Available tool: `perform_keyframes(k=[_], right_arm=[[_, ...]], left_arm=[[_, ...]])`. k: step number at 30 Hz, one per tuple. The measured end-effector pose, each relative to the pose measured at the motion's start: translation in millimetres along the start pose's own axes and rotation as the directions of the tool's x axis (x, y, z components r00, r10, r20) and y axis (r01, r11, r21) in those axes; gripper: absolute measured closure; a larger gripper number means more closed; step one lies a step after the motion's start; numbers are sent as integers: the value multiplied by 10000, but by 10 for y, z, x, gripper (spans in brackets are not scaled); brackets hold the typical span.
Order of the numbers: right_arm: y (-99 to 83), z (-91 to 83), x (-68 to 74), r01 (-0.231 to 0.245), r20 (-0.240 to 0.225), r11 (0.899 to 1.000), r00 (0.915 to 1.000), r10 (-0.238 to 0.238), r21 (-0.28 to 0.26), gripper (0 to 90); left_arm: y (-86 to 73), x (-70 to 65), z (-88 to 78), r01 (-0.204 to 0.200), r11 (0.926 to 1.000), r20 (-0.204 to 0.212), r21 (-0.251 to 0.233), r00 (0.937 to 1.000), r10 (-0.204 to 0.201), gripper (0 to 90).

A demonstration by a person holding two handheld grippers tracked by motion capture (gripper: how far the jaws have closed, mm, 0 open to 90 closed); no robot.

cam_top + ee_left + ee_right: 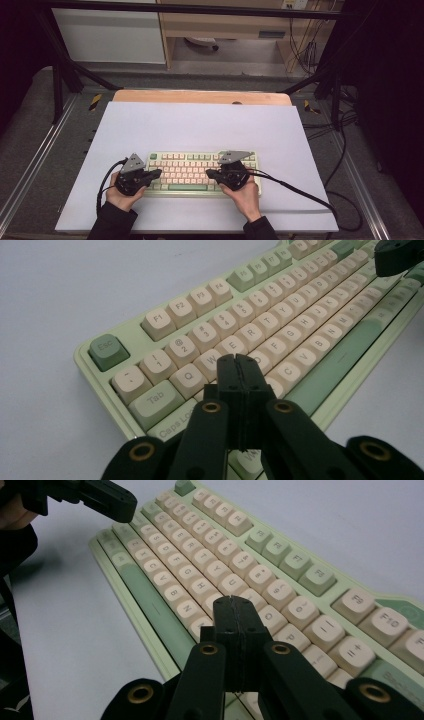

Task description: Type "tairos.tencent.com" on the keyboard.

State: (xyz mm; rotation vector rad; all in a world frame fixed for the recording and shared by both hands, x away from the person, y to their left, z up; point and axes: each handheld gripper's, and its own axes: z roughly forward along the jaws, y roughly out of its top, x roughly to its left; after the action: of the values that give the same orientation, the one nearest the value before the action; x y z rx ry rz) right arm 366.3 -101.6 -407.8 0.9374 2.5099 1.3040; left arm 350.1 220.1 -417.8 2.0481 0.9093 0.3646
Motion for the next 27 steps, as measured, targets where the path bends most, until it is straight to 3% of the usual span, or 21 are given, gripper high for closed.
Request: perform_keyframes(k=[16, 27], right_arm=[[-168, -182, -150, -234, 221, 9997, 9995, 236, -105, 900], [-190, -233, -160, -244, 225, 9996, 9994, 248, -165, 900]], left_arm=[[65, -122, 57, -192, 9998, 87, 9, 9998, 192, 900], [115, -223, 176, -378, 9991, 256, 166, 9990, 373, 900]])
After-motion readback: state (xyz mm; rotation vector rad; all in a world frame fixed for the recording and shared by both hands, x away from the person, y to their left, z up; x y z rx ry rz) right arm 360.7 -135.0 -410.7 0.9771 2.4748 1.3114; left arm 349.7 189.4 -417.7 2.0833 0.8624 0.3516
